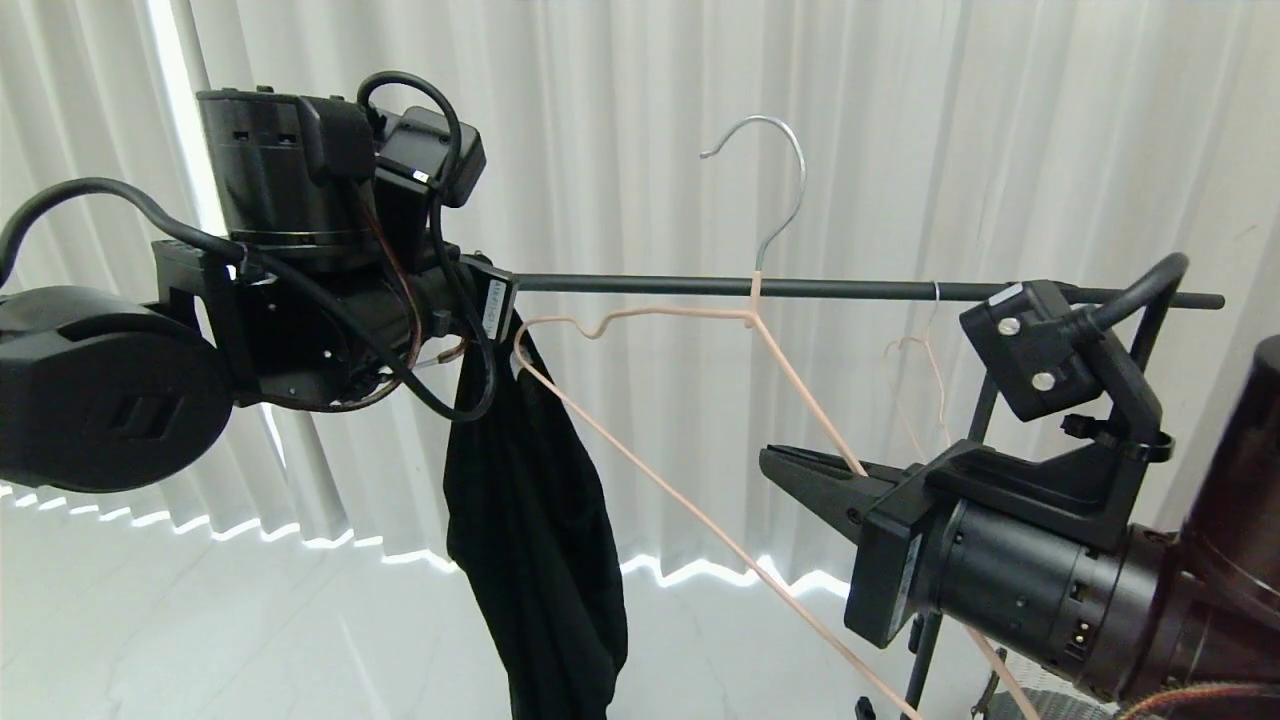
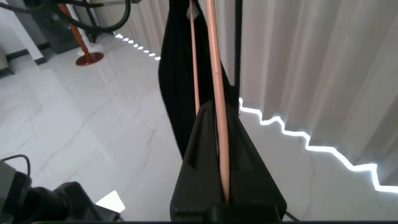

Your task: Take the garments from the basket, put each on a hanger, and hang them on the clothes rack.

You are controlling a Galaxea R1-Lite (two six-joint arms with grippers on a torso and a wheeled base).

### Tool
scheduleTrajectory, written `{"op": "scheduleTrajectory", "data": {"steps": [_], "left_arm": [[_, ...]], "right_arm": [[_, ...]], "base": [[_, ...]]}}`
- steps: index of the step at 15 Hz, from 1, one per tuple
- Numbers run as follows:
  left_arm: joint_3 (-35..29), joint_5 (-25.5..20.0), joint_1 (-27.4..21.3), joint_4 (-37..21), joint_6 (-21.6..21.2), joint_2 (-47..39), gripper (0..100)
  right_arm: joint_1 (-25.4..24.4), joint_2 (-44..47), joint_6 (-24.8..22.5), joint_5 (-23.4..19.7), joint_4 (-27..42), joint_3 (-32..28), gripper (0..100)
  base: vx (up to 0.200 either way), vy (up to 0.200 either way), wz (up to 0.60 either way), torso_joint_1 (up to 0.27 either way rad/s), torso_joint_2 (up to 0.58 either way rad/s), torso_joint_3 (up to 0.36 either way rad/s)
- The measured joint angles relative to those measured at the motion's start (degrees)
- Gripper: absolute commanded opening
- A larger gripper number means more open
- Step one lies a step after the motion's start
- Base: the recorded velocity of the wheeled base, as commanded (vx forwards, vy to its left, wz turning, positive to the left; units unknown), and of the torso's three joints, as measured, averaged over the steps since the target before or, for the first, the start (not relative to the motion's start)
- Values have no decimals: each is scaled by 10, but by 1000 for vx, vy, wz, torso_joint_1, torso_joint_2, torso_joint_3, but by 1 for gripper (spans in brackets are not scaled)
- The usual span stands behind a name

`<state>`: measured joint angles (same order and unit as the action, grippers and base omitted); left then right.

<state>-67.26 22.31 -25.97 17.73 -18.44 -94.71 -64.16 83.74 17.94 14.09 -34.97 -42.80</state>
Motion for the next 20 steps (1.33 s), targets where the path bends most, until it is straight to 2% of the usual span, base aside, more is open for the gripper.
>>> {"op": "scheduleTrajectory", "data": {"steps": [7, 17, 20], "left_arm": [[-1, -3, -33, 0, 17, 7, 0], [14, -3, -53, 0, 24, 25, 0], [13, -3, -70, 0, 45, 28, 0]], "right_arm": [[-16, -17, 2, -7, 10, 28, 0], [-11, -1, 1, -4, -20, 19, 0], [-18, 11, 8, -5, -20, 17, 0]], "base": [[0, 0, 0, 0, 0, 0], [0, 0, 0, 0, 0, 0], [0, 0, 0, 0, 0, 0]]}}
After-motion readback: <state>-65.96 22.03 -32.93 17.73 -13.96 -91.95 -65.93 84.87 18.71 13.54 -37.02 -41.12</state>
